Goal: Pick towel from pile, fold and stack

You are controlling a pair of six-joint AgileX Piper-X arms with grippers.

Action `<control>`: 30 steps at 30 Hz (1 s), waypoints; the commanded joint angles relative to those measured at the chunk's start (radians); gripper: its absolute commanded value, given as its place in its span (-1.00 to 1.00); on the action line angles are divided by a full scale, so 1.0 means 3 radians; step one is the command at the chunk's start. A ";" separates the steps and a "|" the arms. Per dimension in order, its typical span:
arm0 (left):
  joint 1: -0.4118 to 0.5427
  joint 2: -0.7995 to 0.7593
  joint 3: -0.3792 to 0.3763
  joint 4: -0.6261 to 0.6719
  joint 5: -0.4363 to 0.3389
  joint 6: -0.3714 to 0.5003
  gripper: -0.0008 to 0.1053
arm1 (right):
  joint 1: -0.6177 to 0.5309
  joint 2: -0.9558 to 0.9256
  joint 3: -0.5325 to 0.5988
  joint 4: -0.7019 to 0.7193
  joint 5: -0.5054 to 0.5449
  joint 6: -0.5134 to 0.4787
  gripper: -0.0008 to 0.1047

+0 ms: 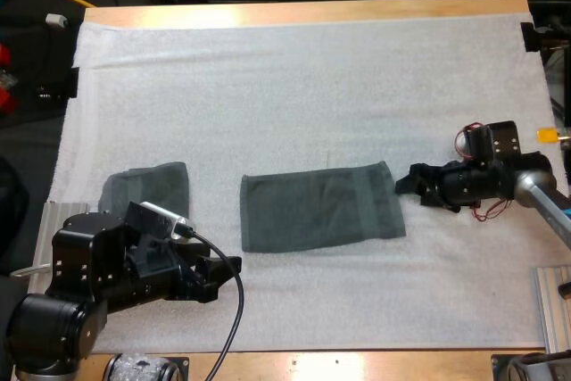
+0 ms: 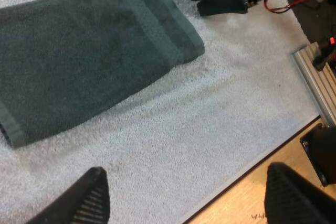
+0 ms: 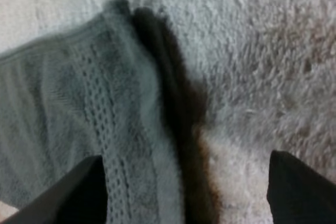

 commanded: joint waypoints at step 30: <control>0.0003 -0.0009 0.0000 0.0001 0.0019 -0.0012 0.16 | 0.0688 -0.0044 -0.0026 0.0101 0.0562 0.0565 -0.98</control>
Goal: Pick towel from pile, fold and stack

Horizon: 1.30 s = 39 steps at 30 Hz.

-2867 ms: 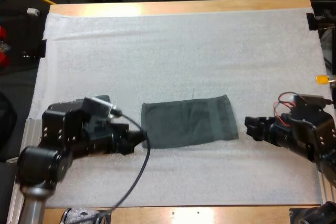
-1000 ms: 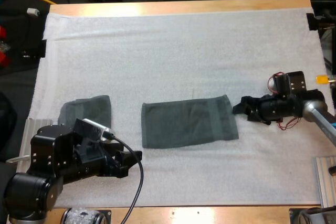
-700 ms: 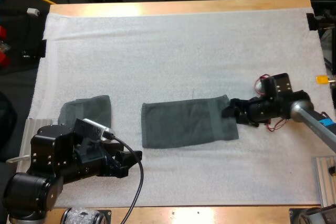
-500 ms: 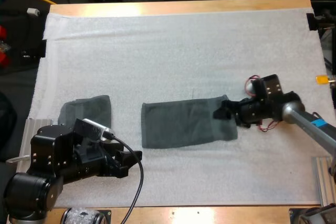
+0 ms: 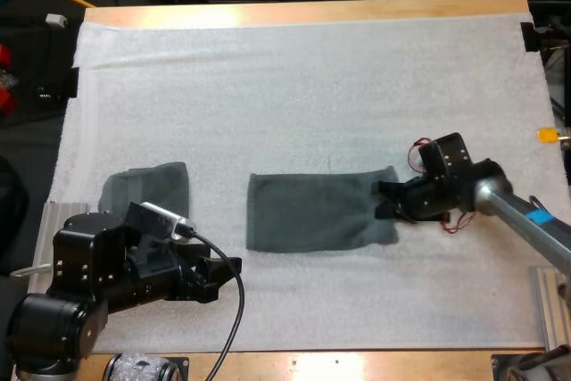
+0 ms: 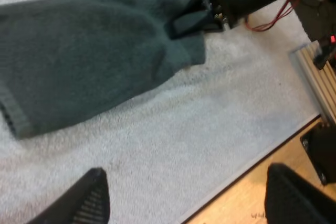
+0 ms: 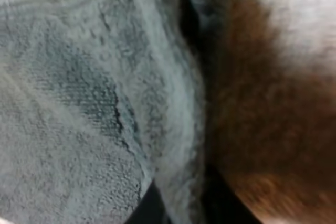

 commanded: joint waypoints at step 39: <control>0.0003 -0.0009 -0.0001 -0.0001 0.0019 -0.0012 0.16 | 0.0644 -0.0570 -0.0210 0.0601 0.0655 0.0391 -0.98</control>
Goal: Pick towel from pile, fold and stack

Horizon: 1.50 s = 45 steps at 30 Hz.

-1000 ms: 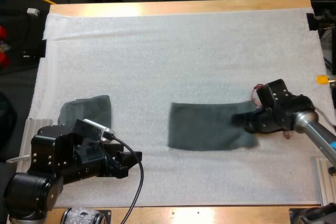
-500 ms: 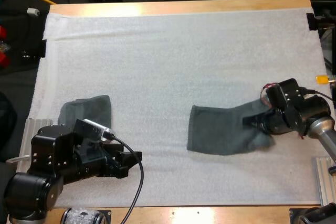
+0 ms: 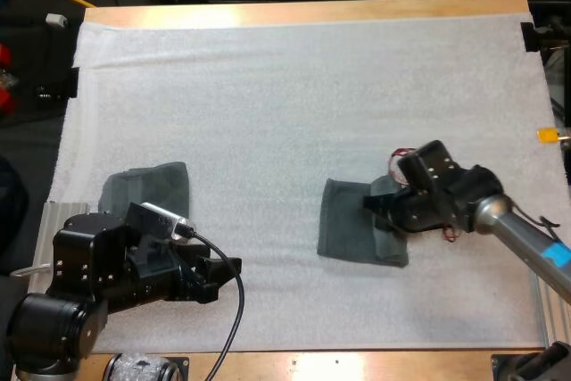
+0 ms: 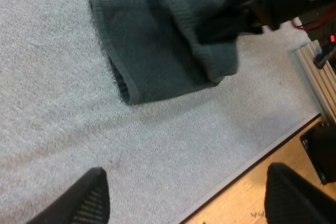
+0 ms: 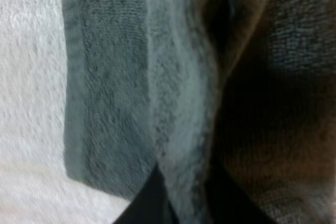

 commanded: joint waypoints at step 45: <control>0.0003 -0.0009 0.0010 -0.0007 -0.0034 -0.0012 0.16 | 0.0567 0.0504 -0.0015 -0.1276 -0.0780 0.0858 0.32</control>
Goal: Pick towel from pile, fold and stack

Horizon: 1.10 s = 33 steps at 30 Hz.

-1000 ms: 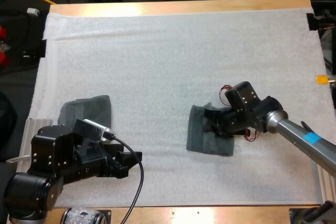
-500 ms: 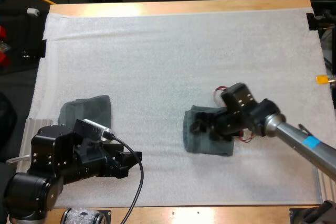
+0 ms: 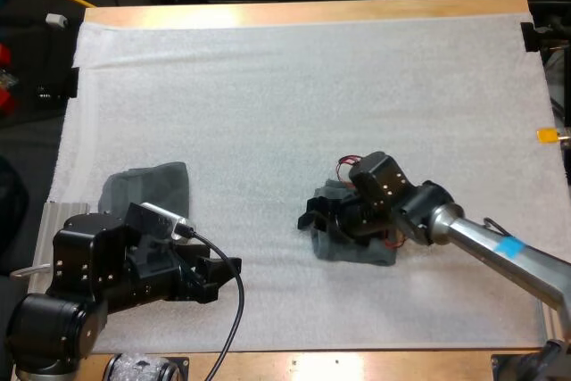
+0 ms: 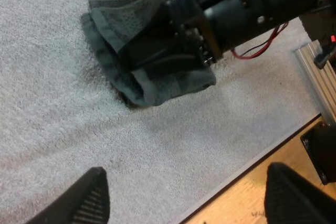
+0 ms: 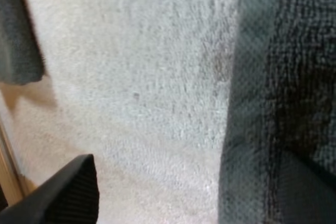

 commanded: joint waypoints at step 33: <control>0.0003 -0.0009 0.0256 -0.0040 0.0011 -0.0012 0.16 | -0.0010 -0.1560 -0.0005 0.0749 0.0562 -0.0609 0.32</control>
